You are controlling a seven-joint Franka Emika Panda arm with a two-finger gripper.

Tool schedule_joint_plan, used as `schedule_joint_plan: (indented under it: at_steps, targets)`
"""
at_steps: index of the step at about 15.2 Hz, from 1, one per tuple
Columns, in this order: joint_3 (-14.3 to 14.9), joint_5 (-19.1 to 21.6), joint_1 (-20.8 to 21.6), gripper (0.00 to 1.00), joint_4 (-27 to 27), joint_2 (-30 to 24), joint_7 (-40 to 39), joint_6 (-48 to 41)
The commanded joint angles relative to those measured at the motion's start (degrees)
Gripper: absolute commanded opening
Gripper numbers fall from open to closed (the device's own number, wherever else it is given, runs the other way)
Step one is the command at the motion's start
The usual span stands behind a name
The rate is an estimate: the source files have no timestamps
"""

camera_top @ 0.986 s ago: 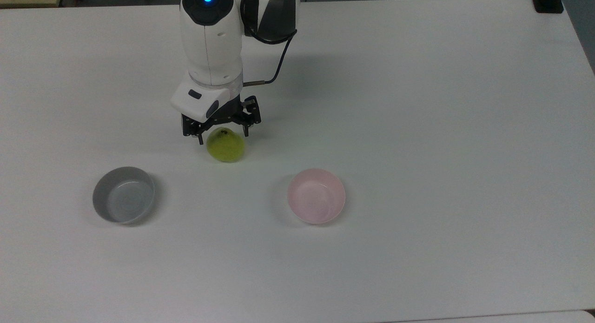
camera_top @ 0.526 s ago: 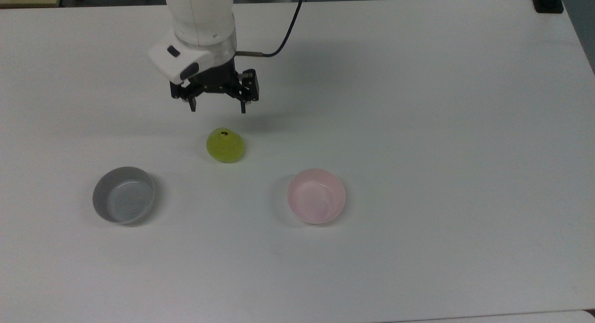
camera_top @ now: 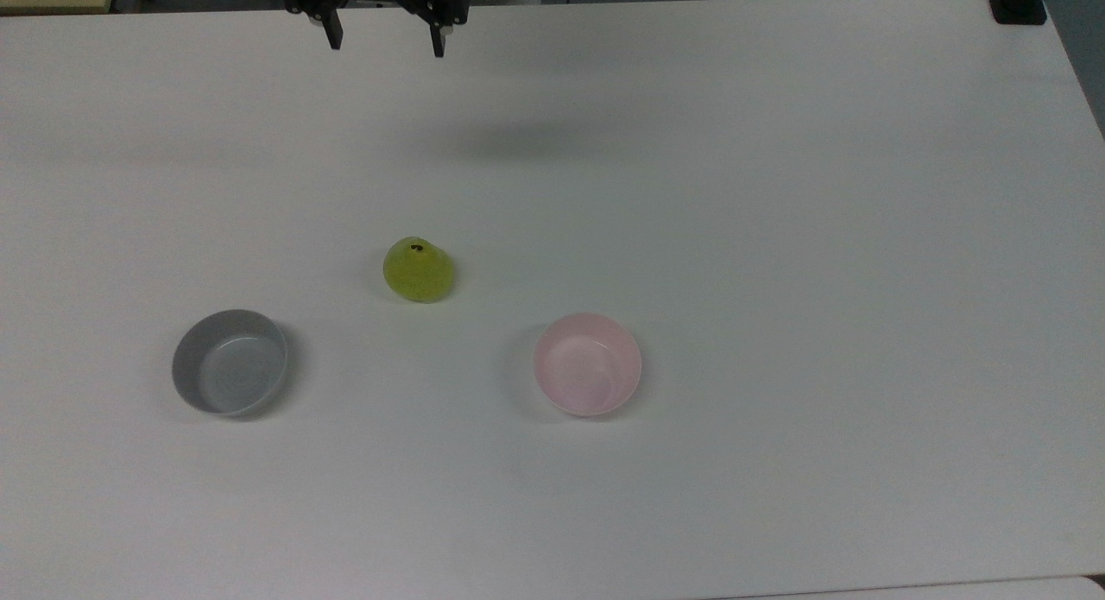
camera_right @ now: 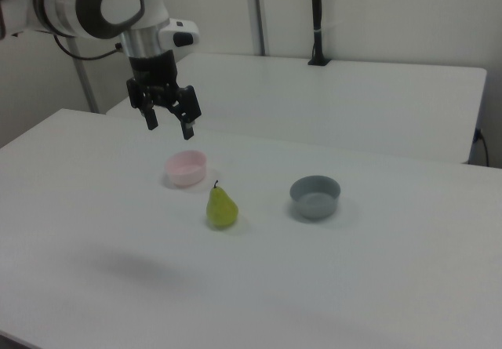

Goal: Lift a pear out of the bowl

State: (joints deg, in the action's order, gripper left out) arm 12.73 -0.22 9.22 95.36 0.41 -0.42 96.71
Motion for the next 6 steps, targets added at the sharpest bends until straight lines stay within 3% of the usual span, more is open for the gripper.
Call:
schedule_joint_plan:
  at_steps: [1,6]
  targets:
    - [0.2,0.0,-0.1,1.0,-0.7,0.4,1.3,-1.8]
    - [0.9,0.0,0.0,1.0,-1.3,0.6,1.6,-2.1]
